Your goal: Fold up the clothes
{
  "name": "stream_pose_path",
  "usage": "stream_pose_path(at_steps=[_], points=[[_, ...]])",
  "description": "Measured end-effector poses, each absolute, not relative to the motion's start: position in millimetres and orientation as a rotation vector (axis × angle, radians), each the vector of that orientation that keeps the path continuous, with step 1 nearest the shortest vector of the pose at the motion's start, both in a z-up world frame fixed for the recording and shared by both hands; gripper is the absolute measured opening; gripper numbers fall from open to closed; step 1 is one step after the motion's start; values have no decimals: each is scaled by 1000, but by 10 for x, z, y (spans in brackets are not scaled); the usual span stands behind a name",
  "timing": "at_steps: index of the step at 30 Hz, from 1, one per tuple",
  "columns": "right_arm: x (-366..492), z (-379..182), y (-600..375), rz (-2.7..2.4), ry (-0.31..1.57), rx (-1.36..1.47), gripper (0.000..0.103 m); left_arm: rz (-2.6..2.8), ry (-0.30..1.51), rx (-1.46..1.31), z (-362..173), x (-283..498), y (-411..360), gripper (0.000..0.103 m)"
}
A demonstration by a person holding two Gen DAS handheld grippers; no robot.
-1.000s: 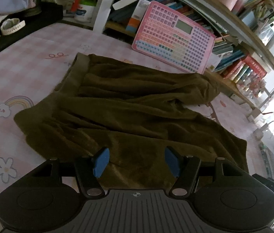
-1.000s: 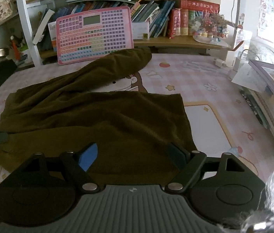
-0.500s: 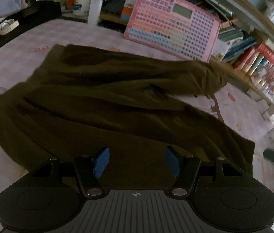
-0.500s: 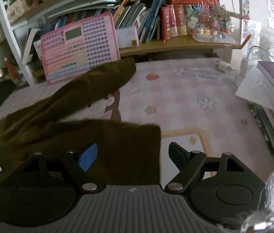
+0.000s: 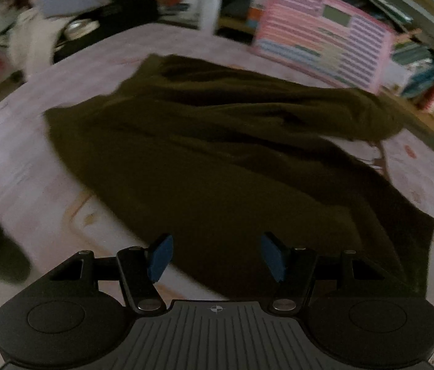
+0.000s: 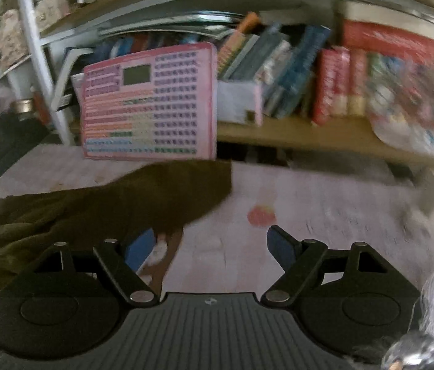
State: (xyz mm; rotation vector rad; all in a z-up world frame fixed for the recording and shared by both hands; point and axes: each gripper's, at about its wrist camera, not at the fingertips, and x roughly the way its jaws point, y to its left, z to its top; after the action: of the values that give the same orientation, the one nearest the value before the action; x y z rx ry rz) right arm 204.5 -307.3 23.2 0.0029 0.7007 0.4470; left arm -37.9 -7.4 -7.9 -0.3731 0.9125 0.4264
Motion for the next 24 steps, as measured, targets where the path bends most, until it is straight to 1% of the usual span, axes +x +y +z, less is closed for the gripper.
stream_pose_path(at_steps=[3, 8, 18, 24], points=[[2284, 274, -3022, 498, 689, -40, 82, 470, 914, -392, -80, -462, -55, 65], [2637, 211, -2928, 526, 708, -120, 83, 518, 912, -414, -78, -550, -55, 65], [2953, -59, -2905, 522, 773, -103, 83, 579, 923, -428, -77, -612, -37, 65], [3120, -122, -2961, 506, 783, -55, 83, 592, 933, -414, -71, -588, -15, 65]])
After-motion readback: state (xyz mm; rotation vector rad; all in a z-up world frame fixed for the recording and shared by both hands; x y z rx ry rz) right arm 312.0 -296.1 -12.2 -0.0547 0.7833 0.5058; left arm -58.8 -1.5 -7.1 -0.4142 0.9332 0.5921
